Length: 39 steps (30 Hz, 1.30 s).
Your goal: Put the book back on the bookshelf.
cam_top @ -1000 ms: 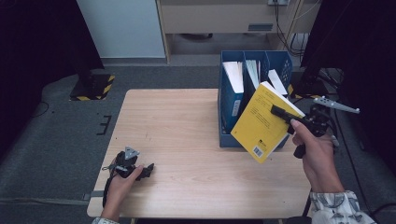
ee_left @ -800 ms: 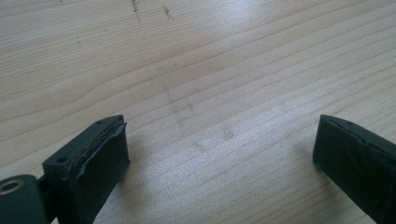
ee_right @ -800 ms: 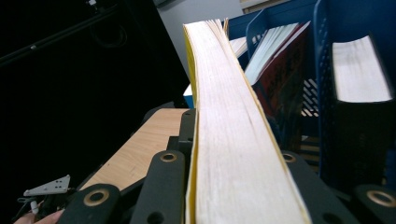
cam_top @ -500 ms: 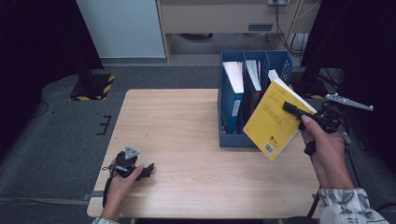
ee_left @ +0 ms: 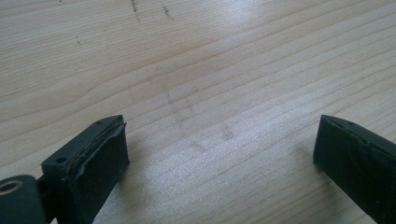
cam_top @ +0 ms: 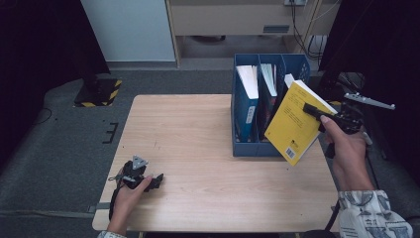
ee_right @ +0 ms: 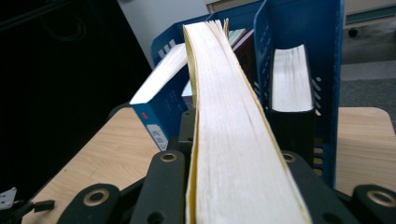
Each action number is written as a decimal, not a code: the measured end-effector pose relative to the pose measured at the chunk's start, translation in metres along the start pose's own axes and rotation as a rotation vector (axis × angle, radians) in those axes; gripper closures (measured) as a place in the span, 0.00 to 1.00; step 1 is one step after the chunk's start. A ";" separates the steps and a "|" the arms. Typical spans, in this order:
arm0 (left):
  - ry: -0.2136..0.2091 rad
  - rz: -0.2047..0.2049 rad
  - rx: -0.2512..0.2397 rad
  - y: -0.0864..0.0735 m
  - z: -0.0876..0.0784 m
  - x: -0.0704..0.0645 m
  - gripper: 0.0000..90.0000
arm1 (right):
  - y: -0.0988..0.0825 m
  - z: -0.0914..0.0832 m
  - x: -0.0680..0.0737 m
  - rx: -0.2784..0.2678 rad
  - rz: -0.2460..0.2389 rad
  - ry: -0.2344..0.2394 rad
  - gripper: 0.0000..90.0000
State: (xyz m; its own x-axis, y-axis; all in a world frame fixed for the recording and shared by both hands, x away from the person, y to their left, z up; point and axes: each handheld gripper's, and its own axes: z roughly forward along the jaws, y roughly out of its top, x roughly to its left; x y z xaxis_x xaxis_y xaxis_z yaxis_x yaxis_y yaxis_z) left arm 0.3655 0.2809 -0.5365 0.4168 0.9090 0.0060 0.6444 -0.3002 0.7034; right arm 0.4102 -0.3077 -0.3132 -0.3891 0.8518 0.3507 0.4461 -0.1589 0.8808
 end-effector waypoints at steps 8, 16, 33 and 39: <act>-0.002 0.002 0.002 0.000 0.000 0.000 0.02 | 0.008 0.006 -0.003 -0.005 0.014 -0.032 0.83; -0.003 0.003 0.002 0.000 0.000 0.000 0.02 | 0.017 0.011 -0.008 0.001 -0.003 -0.086 0.83; -0.005 0.005 0.001 0.001 0.001 0.000 0.02 | 0.036 0.046 0.002 -0.015 -0.017 -0.139 0.83; -0.007 0.006 0.002 0.001 0.001 0.000 0.02 | 0.035 0.060 0.005 -0.008 -0.021 -0.152 0.83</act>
State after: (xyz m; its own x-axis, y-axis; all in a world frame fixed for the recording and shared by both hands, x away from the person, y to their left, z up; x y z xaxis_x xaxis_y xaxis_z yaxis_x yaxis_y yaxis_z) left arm 0.3665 0.2807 -0.5363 0.4252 0.9051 0.0058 0.6432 -0.3067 0.7015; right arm 0.4727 -0.2788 -0.2994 -0.2712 0.9208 0.2802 0.4325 -0.1435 0.8902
